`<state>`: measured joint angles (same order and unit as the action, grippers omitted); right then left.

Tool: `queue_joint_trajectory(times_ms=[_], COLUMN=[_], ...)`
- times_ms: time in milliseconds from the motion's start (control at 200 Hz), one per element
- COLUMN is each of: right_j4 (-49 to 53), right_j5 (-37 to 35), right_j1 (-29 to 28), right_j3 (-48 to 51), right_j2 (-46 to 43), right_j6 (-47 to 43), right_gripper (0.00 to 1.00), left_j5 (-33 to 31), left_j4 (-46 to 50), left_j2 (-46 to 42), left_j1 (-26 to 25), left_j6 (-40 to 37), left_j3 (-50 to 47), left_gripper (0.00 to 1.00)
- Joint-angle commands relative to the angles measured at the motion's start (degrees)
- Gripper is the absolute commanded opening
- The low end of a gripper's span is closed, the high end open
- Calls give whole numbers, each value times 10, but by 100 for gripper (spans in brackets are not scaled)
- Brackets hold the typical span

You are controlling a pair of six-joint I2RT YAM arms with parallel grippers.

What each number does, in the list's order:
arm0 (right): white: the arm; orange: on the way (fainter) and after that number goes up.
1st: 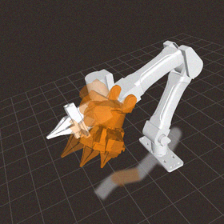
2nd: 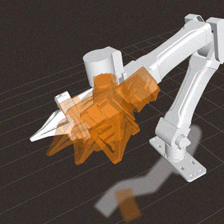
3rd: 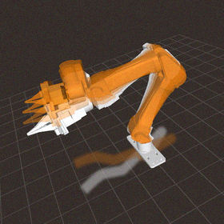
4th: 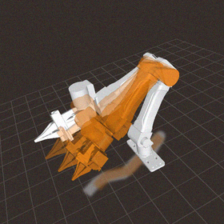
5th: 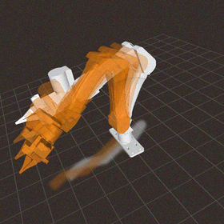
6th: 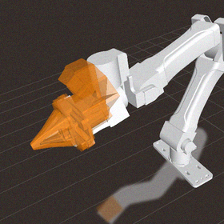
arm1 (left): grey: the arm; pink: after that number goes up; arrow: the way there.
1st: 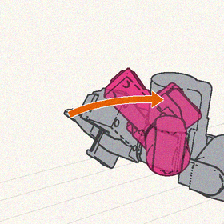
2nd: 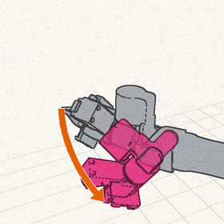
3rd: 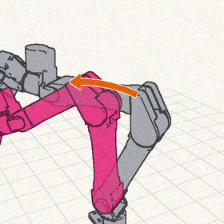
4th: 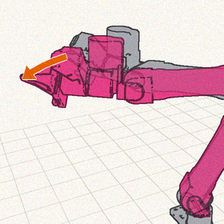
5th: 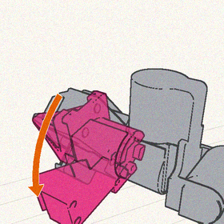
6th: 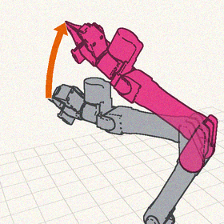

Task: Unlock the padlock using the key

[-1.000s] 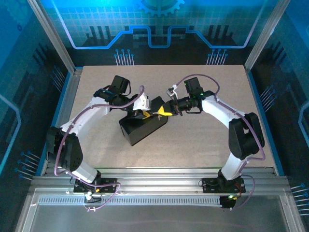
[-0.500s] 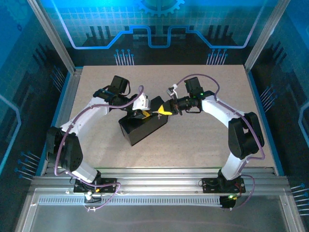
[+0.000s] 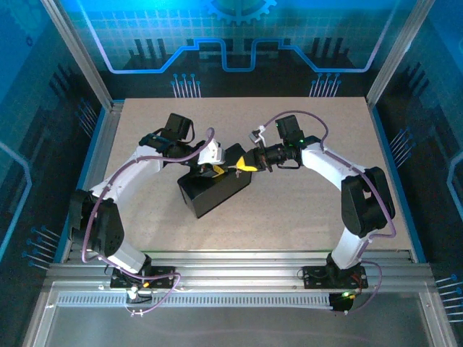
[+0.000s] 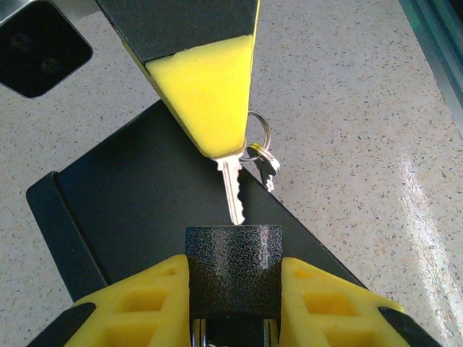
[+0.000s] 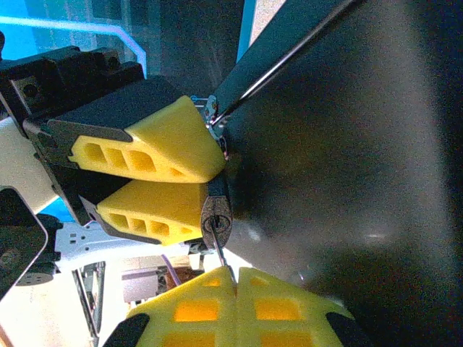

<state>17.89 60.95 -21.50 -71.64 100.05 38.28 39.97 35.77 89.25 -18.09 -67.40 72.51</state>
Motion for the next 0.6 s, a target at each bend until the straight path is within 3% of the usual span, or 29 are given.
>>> queue_joint_trajectory(times_ms=[0,595], right_j4=[-11,-15], right_j5=[-6,5], right_j1=[-20,-60], right_j3=[-13,-35], right_j2=[17,26], right_j6=[16,42], right_gripper=[0,0], left_j5=[45,35], left_j4=[-6,-14], left_j2=[-14,-15], left_j1=[-1,-2], left_j6=[6,16], left_j3=[-6,-3], left_gripper=[0,0])
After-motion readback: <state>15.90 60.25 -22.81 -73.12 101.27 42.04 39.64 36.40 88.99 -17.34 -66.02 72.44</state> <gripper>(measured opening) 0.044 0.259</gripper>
